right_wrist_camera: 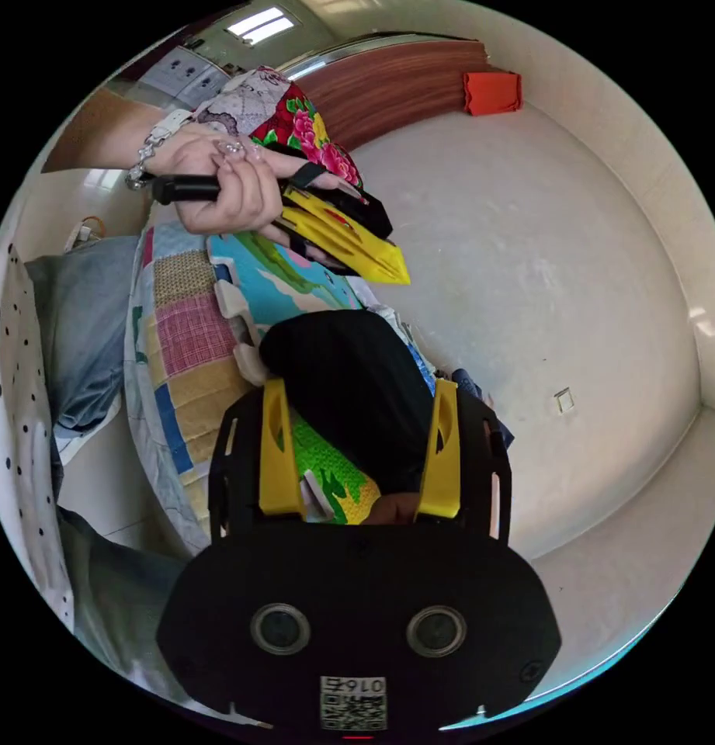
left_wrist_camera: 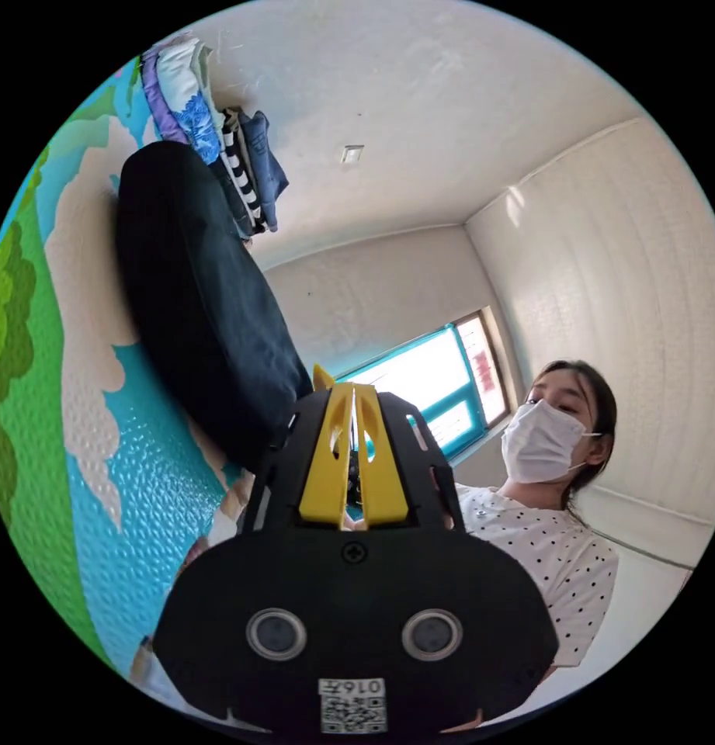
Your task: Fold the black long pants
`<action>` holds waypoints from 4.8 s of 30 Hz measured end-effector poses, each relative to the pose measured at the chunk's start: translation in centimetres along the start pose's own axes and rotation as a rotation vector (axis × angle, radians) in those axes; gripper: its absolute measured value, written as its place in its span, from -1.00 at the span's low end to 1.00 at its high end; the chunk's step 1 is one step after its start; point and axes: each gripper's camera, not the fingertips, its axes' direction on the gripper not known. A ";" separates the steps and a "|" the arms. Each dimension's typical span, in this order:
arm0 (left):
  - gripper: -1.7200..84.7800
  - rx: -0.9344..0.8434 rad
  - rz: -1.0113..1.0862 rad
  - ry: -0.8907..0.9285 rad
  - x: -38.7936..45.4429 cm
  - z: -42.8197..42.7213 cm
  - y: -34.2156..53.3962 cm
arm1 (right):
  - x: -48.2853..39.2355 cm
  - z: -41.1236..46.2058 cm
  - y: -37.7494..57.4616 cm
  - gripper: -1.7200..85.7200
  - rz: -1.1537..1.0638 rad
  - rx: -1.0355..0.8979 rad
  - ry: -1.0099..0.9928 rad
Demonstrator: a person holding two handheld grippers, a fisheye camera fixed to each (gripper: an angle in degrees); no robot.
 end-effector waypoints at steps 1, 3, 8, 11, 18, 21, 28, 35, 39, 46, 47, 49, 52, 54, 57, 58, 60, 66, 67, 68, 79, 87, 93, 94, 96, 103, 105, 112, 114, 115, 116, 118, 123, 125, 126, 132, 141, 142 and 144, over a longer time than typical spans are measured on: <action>-0.98 -0.008 0.010 -0.038 0.5 0.2 0.1 | 0.1 0.4 -0.1 -0.44 0.011 -0.015 -0.004; -0.95 -0.027 0.066 -0.161 2.7 0.8 0.8 | 0.5 0.4 0.0 -0.51 0.009 -0.012 -0.034; -0.81 -0.066 0.388 -0.573 10.4 3.3 3.3 | 4.6 1.0 0.2 -0.80 0.091 -0.035 -0.182; -0.71 -0.192 0.616 -0.856 14.9 7.1 5.4 | 8.7 2.0 0.3 -0.81 0.215 -0.039 -0.297; -0.63 -0.311 0.954 -1.294 20.3 16.9 8.7 | 13.9 4.0 0.0 -0.82 0.296 -0.089 -0.402; -0.62 -0.432 1.081 -1.407 21.0 21.1 9.3 | 15.5 4.5 -0.1 -0.83 0.328 -0.118 -0.419; -0.62 -0.458 1.417 -1.672 23.1 27.8 10.6 | 18.4 5.5 0.2 -0.83 0.381 -0.145 -0.485; -0.65 -0.582 1.489 -1.737 21.6 31.3 9.9 | 19.6 5.4 -1.4 -0.82 0.350 -0.137 -0.479; -0.74 -0.583 1.331 -1.623 22.3 30.5 6.4 | 19.8 5.0 -2.7 -0.82 0.324 -0.132 -0.462; -0.80 -0.542 0.890 -1.271 23.1 24.9 -3.1 | 21.2 0.7 -3.6 -0.57 0.439 0.104 -0.258; -0.80 -0.546 0.853 -1.242 22.8 24.1 -4.3 | 20.7 0.6 -4.5 -0.51 0.384 0.077 -0.215; -0.81 -0.551 0.803 -1.196 22.2 23.0 -6.0 | 19.5 1.4 -6.4 -0.45 0.251 -0.026 -0.144; -0.81 -0.556 0.760 -1.149 21.3 21.5 -8.0 | 16.9 3.6 -9.4 -0.39 -0.015 -0.162 0.002; -0.81 -0.566 0.772 -1.156 20.6 20.9 -8.8 | 16.2 5.3 -11.3 -0.37 -0.084 -0.215 0.022; -0.81 -0.567 0.796 -1.188 19.6 20.3 -9.2 | 15.6 7.6 -14.6 -0.32 -0.164 -0.269 0.132; -0.81 -0.566 0.798 -1.193 19.4 20.2 -9.2 | 15.4 8.1 -15.9 -0.31 -0.187 -0.271 0.175; -0.81 -0.566 0.783 -1.195 18.6 19.5 -9.9 | 15.0 8.5 -17.9 -0.29 -0.221 -0.274 0.148; -0.81 -0.542 0.769 -1.132 17.1 17.5 -11.9 | 14.1 13.2 -21.3 -0.38 -0.185 -0.381 0.080; -0.81 -0.542 0.768 -1.130 16.9 17.3 -12.1 | 14.3 13.8 -21.5 -0.39 -0.153 -0.376 0.042; -0.81 -0.542 0.770 -1.127 16.5 17.0 -12.5 | 14.5 14.1 -21.8 -0.41 -0.130 -0.359 0.028; -0.80 -0.532 0.720 -1.164 12.8 14.9 -14.7 | 12.7 18.6 -28.9 -0.59 -0.210 -0.332 0.047; -0.80 -0.511 0.685 -1.222 9.1 13.2 -14.5 | 9.4 25.6 -34.9 -0.62 -0.285 -0.355 0.139; -0.81 -0.616 0.814 -1.225 11.3 11.2 -11.6 | 9.6 26.3 -41.5 -0.66 -0.428 -0.346 -0.062; -0.81 -0.626 0.819 -1.215 11.8 11.0 -11.4 | 10.2 26.1 -43.0 -0.66 -0.456 -0.335 -0.123; -0.82 -0.662 0.851 -1.195 13.7 10.0 -10.6 | 11.2 25.7 -45.5 -0.66 -0.498 -0.322 -0.210; -0.82 -0.725 0.904 -1.202 18.4 7.3 -10.9 | 16.4 27.1 -56.1 -0.67 -0.584 -0.268 -0.584; -0.82 -0.735 0.902 -1.217 19.2 5.9 -12.2 | 17.4 28.6 -58.6 -0.69 -0.606 -0.247 -0.642; -0.82 -0.699 0.962 -1.371 18.2 -0.3 -21.6 | 20.7 40.5 -70.3 -0.68 -0.631 -0.245 -0.696; -0.83 -0.675 0.962 -1.444 18.0 -3.1 -27.5 | 21.7 45.0 -74.0 -0.69 -0.615 -0.262 -0.648; -0.83 -0.641 0.964 -1.475 18.2 -3.8 -29.0 | 22.5 48.2 -76.6 -0.69 -0.610 -0.275 -0.608; -0.83 -0.605 1.038 -1.554 18.4 -5.1 -31.3 | 23.6 51.2 -79.4 -0.70 -0.568 -0.299 -0.538; -0.83 -0.517 1.193 -1.690 18.3 -7.0 -34.5 | 25.2 54.9 -82.8 -0.70 -0.517 -0.264 -0.380; -0.80 -0.185 1.204 -1.840 10.8 -14.0 -43.7 | 23.5 67.1 -88.5 -0.71 -0.416 -0.179 0.139; -0.80 -0.124 1.068 -1.835 5.2 -16.5 -45.5 | 17.6 76.2 -88.6 -0.71 -0.462 -0.215 0.378; -0.80 -0.139 0.937 -1.854 0.4 -18.0 -46.2 | 15.7 78.6 -88.3 -0.71 -0.475 -0.228 0.422; -0.95 -0.425 0.537 -2.042 -18.1 -18.1 -42.8 | -4.8 94.5 -78.0 -0.77 -0.685 -0.482 0.148; -0.98 -0.116 0.647 -2.273 -17.6 -19.5 -37.5 | -3.4 92.7 -66.4 -0.83 -0.411 -0.302 0.094; -0.98 -0.055 0.634 -2.261 -16.9 -19.9 -37.1 | -2.3 91.6 -64.4 -0.83 -0.356 -0.284 0.047; -0.98 0.115 0.640 -2.144 -14.3 -21.0 -35.5 | 0.2 89.8 -61.1 -0.84 -0.222 -0.256 -0.041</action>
